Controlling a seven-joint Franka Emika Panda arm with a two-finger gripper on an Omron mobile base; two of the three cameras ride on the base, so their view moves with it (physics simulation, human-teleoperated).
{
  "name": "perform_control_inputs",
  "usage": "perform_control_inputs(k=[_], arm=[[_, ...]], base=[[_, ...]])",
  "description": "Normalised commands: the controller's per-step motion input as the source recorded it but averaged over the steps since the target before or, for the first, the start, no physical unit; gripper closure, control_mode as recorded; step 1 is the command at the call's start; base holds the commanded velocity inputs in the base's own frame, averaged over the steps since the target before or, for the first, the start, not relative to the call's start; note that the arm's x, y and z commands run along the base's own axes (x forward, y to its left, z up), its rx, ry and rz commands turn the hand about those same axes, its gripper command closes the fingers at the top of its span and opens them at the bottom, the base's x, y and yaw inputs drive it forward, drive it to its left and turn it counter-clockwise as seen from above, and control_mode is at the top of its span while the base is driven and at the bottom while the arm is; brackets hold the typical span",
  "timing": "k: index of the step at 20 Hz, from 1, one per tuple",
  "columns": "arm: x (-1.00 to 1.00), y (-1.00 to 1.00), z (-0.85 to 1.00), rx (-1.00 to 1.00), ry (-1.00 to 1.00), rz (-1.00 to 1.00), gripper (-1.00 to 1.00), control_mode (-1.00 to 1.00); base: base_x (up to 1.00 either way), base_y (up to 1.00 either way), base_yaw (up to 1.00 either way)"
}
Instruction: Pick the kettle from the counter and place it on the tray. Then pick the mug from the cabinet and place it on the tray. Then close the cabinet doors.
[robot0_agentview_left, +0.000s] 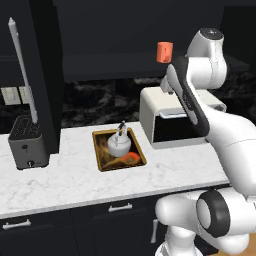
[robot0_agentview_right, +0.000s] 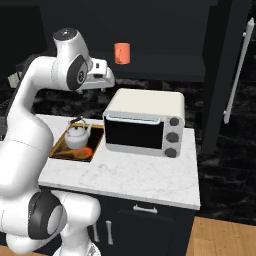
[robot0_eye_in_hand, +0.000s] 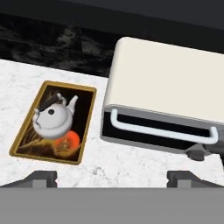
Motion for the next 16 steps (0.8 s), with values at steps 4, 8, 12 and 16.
perform_control_inputs(k=[4,8,12,16], arm=[[0.44,-0.12,0.4,0.13,-0.03,-0.06,-1.0,-1.0],[0.48,0.0,0.27,0.2,-0.17,-0.1,-1.0,-1.0],[0.56,0.0,0.2,0.17,-0.12,-0.12,-1.0,-1.0],[0.63,-0.01,0.21,0.07,-0.01,-0.12,-1.0,-1.0]], base=[[0.0,0.0,0.0],[0.0,0.0,0.0],[0.0,0.0,0.0],[0.0,0.0,0.0]])
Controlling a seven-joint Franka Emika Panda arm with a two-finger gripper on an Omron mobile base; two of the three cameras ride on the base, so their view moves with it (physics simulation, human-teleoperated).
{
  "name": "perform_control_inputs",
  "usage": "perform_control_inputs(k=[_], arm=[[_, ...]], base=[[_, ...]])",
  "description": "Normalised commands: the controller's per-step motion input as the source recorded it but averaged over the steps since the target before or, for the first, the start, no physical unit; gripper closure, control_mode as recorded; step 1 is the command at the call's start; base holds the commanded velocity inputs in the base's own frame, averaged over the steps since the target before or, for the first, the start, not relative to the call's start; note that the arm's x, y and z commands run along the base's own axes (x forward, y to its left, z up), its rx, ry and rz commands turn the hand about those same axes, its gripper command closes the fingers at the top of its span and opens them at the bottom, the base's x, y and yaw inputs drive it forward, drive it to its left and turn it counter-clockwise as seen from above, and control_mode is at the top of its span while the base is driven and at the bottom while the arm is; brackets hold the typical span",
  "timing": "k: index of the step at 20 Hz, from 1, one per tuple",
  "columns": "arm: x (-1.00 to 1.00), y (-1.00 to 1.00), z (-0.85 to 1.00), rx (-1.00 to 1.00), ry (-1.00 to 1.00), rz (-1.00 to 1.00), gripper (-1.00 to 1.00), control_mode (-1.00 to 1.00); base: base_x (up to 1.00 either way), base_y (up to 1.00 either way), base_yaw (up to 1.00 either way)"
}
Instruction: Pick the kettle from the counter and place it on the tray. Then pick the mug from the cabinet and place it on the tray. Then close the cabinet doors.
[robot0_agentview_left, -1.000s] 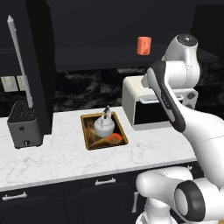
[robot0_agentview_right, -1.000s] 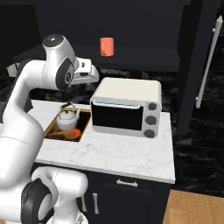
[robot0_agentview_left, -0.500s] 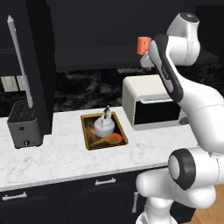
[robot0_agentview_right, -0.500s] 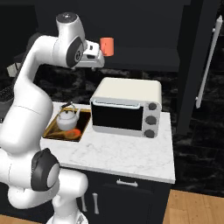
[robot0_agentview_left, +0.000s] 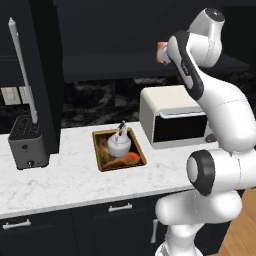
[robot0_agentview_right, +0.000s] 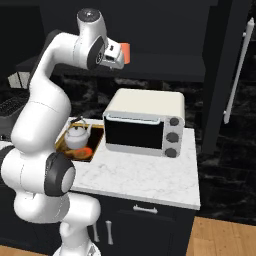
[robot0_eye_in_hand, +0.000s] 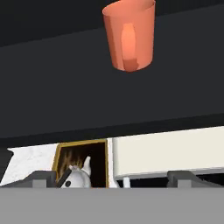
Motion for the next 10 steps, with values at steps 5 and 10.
perform_control_inputs(k=[5,10], arm=[[0.6,-0.01,0.0,-0.01,0.0,-0.08,-1.0,-1.0],[0.56,-0.12,0.0,-0.01,-0.01,-0.01,-1.0,-1.0]], base=[[0.0,0.0,0.0],[0.0,0.0,0.0]])
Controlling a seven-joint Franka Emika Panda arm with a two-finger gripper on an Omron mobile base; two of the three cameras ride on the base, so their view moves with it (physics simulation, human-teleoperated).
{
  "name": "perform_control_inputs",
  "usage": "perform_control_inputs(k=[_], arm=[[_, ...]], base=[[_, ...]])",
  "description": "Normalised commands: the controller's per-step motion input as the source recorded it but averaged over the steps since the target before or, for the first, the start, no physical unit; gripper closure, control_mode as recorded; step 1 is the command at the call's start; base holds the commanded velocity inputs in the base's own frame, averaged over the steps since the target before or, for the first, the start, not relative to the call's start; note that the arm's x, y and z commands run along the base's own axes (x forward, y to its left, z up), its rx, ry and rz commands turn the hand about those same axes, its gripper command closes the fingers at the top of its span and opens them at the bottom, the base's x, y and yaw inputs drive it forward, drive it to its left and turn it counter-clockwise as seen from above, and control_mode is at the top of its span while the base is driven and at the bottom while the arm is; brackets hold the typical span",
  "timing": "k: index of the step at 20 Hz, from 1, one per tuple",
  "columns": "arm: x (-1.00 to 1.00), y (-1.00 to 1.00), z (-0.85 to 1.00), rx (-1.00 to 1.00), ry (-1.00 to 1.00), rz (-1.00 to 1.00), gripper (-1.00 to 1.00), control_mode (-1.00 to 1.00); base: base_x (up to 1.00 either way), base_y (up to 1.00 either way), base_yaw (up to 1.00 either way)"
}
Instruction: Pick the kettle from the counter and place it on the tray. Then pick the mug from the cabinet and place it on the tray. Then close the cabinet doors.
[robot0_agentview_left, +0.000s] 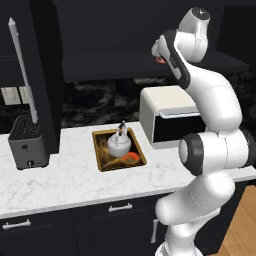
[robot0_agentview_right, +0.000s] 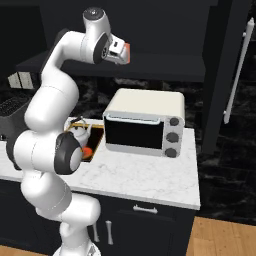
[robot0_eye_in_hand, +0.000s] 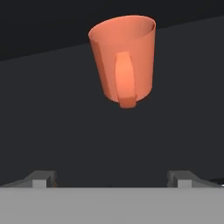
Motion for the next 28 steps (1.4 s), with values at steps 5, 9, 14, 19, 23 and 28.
perform_control_inputs(k=[5,9,14,19,23,28], arm=[[0.43,-0.13,0.0,0.0,0.0,0.0,-1.0,-1.0],[0.33,-0.05,0.0,0.0,0.0,0.0,-1.0,-1.0],[0.38,-0.01,0.0,0.01,0.0,0.0,-1.0,-1.0],[0.26,-0.14,0.0,0.0,0.0,0.0,-1.0,-1.0],[0.2,-0.07,0.0,0.0,0.0,0.0,-1.0,-1.0],[0.12,0.0,-0.04,0.0,0.0,0.0,1.0,-1.0]], base=[[0.0,0.0,0.0],[0.0,0.0,0.0],[0.0,0.0,0.0],[0.0,0.0,0.0],[0.0,0.0,0.0],[0.0,0.0,0.0]])
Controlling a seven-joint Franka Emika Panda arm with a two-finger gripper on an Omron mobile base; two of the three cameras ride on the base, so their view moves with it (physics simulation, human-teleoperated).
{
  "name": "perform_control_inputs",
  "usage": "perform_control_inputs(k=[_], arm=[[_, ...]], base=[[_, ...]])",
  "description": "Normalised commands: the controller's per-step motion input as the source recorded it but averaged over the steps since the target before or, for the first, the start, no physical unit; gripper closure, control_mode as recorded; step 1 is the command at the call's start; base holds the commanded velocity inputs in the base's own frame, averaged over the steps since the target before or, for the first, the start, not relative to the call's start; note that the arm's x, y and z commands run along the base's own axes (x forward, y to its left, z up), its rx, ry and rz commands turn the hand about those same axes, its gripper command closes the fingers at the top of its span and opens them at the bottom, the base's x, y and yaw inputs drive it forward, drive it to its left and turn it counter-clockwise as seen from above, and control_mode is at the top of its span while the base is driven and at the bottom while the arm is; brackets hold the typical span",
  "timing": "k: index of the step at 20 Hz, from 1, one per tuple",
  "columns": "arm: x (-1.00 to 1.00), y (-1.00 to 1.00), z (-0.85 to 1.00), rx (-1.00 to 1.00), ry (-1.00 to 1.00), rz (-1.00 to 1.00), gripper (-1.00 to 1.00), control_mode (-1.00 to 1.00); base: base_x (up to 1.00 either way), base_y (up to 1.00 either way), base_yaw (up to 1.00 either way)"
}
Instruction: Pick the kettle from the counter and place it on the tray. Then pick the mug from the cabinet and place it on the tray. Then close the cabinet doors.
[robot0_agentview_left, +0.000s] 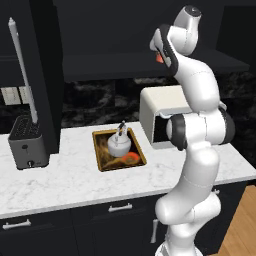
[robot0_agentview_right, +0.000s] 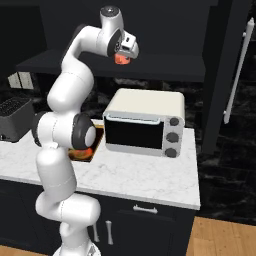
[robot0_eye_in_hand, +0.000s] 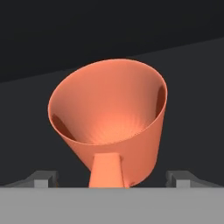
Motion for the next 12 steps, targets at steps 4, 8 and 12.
perform_control_inputs(k=[4,8,12], arm=[[-0.05,0.0,-0.01,0.0,-0.01,0.0,1.0,-1.0],[-0.06,0.0,-0.15,0.0,-0.01,0.0,1.0,-1.0],[0.0,0.0,-0.14,0.0,0.0,0.0,1.0,-1.0]], base=[[0.0,0.0,0.0],[0.0,0.0,0.0],[0.0,0.0,0.0]])
